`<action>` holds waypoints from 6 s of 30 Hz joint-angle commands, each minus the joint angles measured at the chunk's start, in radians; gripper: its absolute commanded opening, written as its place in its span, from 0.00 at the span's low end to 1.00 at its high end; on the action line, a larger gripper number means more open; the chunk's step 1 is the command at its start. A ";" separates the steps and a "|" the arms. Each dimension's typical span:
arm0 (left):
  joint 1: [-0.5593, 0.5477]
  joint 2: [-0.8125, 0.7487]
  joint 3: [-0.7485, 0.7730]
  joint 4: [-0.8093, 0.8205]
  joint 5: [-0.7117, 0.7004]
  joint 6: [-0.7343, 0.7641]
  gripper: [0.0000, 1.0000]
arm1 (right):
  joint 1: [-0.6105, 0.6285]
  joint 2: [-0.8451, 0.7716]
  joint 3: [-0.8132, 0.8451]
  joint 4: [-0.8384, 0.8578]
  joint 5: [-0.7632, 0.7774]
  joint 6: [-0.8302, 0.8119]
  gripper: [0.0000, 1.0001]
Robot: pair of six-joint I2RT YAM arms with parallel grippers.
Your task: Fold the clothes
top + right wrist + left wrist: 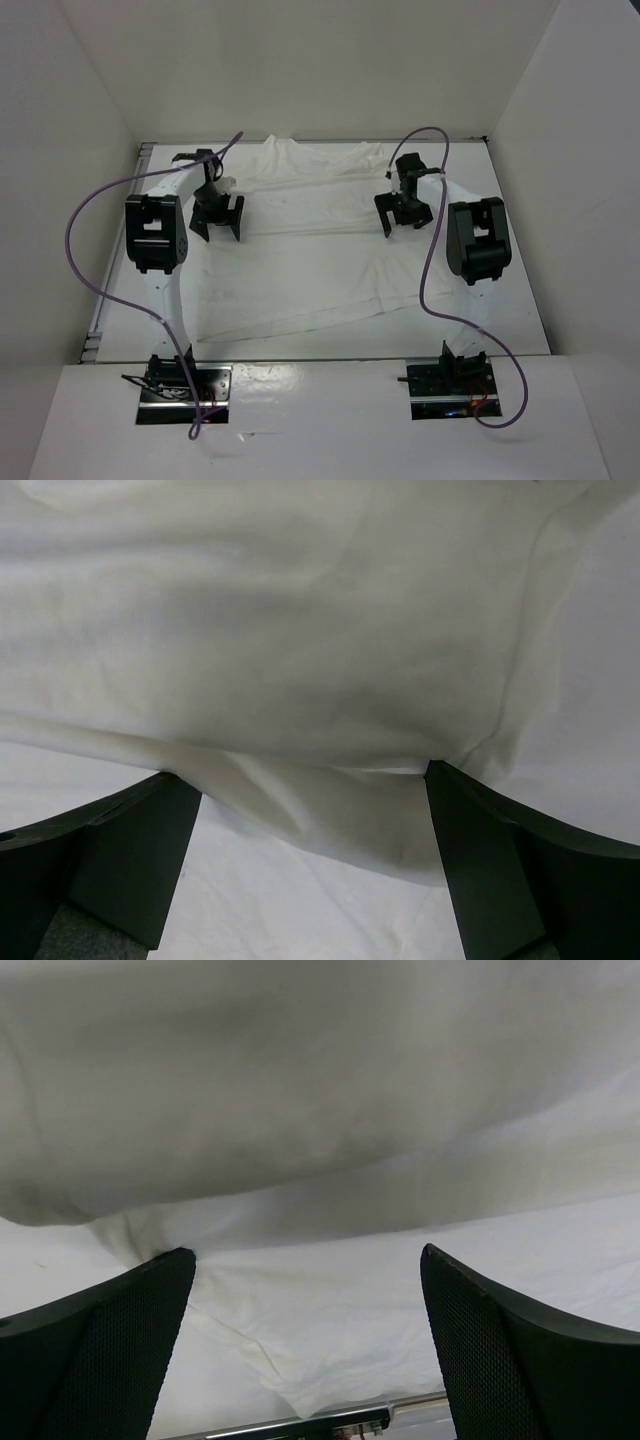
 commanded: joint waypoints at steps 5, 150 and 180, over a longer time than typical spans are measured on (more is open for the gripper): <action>0.003 0.097 0.114 0.009 0.044 0.030 1.00 | -0.050 0.126 0.076 0.004 0.028 0.009 1.00; -0.008 0.217 0.324 0.104 0.018 0.013 0.99 | -0.153 0.161 0.133 -0.026 0.163 -0.005 1.00; 0.193 -0.274 -0.378 0.259 0.138 0.107 0.85 | -0.340 -0.357 -0.155 0.013 -0.051 -0.085 1.00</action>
